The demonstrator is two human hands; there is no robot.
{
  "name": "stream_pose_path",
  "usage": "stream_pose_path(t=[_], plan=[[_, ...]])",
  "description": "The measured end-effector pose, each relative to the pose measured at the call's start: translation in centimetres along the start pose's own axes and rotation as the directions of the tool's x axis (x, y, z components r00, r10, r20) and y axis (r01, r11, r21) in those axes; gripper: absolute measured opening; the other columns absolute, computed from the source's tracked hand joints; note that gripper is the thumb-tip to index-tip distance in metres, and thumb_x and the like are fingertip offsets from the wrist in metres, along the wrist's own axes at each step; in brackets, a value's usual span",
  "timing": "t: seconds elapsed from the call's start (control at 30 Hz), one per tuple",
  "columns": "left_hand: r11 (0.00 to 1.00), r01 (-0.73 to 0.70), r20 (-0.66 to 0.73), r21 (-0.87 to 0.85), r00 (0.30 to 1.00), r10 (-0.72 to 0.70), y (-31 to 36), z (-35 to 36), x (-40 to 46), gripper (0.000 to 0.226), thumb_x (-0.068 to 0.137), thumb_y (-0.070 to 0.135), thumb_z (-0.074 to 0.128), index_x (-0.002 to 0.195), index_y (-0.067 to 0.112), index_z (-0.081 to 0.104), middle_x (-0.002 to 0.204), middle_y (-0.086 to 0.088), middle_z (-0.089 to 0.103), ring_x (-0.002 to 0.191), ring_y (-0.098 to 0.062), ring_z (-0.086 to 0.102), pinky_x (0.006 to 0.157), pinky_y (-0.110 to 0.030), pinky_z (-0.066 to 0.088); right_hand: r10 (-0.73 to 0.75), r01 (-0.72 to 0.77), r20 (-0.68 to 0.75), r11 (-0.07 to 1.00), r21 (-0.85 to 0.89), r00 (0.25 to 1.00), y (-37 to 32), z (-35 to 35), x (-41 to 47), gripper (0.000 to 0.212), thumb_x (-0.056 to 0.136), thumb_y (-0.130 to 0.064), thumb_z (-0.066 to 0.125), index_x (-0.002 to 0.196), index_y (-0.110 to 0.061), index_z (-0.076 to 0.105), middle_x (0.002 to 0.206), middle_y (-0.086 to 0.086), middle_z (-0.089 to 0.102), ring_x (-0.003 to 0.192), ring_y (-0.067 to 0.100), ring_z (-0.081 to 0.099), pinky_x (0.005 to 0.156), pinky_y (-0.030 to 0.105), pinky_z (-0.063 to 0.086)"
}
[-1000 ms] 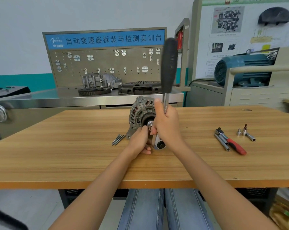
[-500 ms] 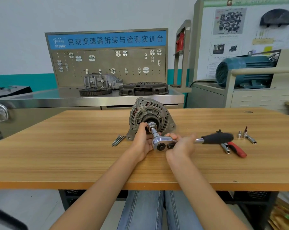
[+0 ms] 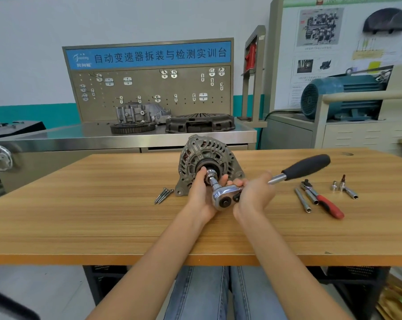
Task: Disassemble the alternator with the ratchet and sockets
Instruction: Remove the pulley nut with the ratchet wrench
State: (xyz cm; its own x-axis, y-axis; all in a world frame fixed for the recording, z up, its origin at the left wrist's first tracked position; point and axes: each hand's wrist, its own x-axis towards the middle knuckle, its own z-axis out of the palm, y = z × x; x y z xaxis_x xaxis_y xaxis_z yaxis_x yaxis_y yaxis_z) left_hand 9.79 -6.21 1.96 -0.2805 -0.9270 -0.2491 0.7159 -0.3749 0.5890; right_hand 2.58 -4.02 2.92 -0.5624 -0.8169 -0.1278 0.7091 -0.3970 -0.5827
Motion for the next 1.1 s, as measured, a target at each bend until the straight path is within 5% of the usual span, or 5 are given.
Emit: stream_pose_path(t=[0.17,0.33,0.43,0.93,1.1], plan=[[1.000,0.002,0.036,-0.023,0.999,-0.001,0.1,-0.4,-0.1,0.044,0.094,0.043,0.056,0.103,0.000,0.058,0.125,-0.013,0.060,0.106,-0.026,0.057,0.099,-0.041,0.047,-0.036,0.037,0.022,0.999,-0.039,0.999,-0.2,0.0,0.0,0.035,0.101,-0.031,0.034,0.073,-0.011,0.036,0.041,-0.002,0.039,0.033,0.011,0.040,0.042,0.027,0.041],[0.998,-0.015,0.021,-0.064,1.000,0.016,0.1,-0.2,-0.2,0.041,0.095,0.037,0.056,0.093,-0.003,0.056,0.072,-0.014,0.068,0.066,-0.028,0.069,0.045,-0.035,0.057,-0.063,0.072,0.059,0.981,-0.178,0.996,-0.5,0.0,1.1,0.037,0.101,-0.033,0.033,0.073,-0.010,0.039,0.052,0.006,0.042,0.041,0.018,0.044,0.054,0.036,0.045],[0.998,-0.021,0.027,-0.053,0.999,0.023,0.1,-0.3,0.2,0.042,0.095,0.038,0.055,0.091,-0.003,0.055,0.099,-0.018,0.065,0.096,-0.030,0.066,0.062,-0.036,0.059,-0.082,0.095,0.065,0.970,-0.225,0.994,-0.6,0.1,1.2,0.037,0.101,-0.034,0.032,0.074,-0.009,0.040,0.054,0.008,0.044,0.044,0.020,0.047,0.057,0.037,0.047],[0.997,-0.048,0.029,-0.057,0.998,0.049,0.5,-0.3,0.3,0.043,0.098,0.035,0.050,0.113,-0.005,0.051,0.065,-0.015,0.063,0.050,-0.021,0.063,0.049,-0.029,0.056,-0.170,0.208,0.166,0.946,-0.250,0.971,-1.0,0.7,-0.1,0.037,0.101,-0.034,0.033,0.072,-0.011,0.036,0.035,-0.004,0.036,0.027,0.009,0.039,0.032,0.017,0.036],[0.825,-0.256,-0.062,0.504,0.942,0.330,2.4,-3.4,-0.6,0.020,0.100,0.026,0.049,0.104,0.008,0.056,0.096,-0.013,0.066,0.082,-0.023,0.067,0.055,-0.029,0.056,-0.128,0.166,0.179,0.963,-0.214,0.975,-1.2,0.5,-0.4,0.035,0.102,-0.035,0.033,0.074,-0.014,0.033,0.041,-0.003,0.034,0.030,0.010,0.037,0.035,0.020,0.040]])
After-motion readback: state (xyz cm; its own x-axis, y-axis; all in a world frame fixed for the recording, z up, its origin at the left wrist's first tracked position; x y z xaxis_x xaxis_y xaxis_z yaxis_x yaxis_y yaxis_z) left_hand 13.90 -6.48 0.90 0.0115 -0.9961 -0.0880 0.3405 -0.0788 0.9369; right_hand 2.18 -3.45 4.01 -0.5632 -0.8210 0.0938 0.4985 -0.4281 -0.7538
